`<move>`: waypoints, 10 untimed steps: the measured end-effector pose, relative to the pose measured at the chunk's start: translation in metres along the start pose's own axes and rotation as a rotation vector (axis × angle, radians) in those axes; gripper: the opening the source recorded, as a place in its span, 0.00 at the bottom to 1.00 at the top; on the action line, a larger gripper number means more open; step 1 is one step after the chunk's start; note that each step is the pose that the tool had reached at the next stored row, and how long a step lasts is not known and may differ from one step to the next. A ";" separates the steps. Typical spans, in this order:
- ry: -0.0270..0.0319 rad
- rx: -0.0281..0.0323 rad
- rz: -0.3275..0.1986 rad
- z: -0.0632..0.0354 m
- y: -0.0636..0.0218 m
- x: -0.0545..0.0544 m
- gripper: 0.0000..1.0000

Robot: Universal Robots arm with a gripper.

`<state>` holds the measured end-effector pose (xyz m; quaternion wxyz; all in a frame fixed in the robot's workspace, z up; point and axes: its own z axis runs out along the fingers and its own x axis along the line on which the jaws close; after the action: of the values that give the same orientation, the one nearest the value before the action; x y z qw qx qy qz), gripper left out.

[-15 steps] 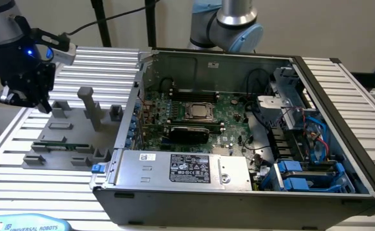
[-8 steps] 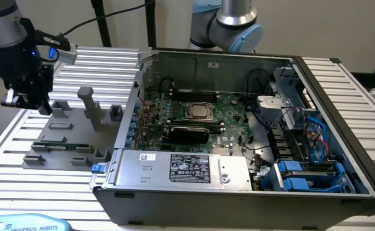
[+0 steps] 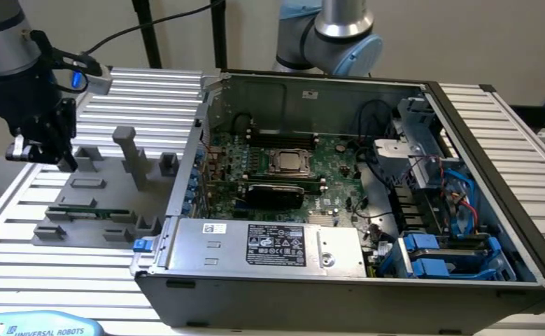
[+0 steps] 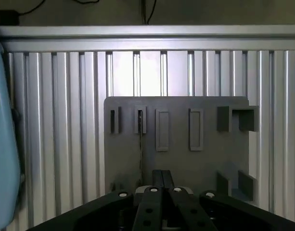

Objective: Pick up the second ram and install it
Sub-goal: 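Pick up the second ram and move it above second insertion slot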

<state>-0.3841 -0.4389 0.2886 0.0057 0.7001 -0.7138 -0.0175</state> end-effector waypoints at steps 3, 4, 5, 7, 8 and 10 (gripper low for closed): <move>-0.0001 0.0136 -0.006 0.0013 -0.0001 0.005 0.11; -0.0002 0.0144 -0.008 0.0025 -0.0003 0.006 0.11; -0.0001 0.0147 -0.011 0.0038 -0.0004 0.006 0.11; 0.0002 0.0148 -0.015 0.0069 -0.0009 0.008 0.11; 0.0002 0.0147 -0.016 0.0086 -0.0012 0.008 0.11; 0.0003 0.0147 -0.019 0.0122 -0.0027 0.008 0.12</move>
<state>-0.3819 -0.4467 0.2762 0.0005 0.7067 -0.7074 -0.0122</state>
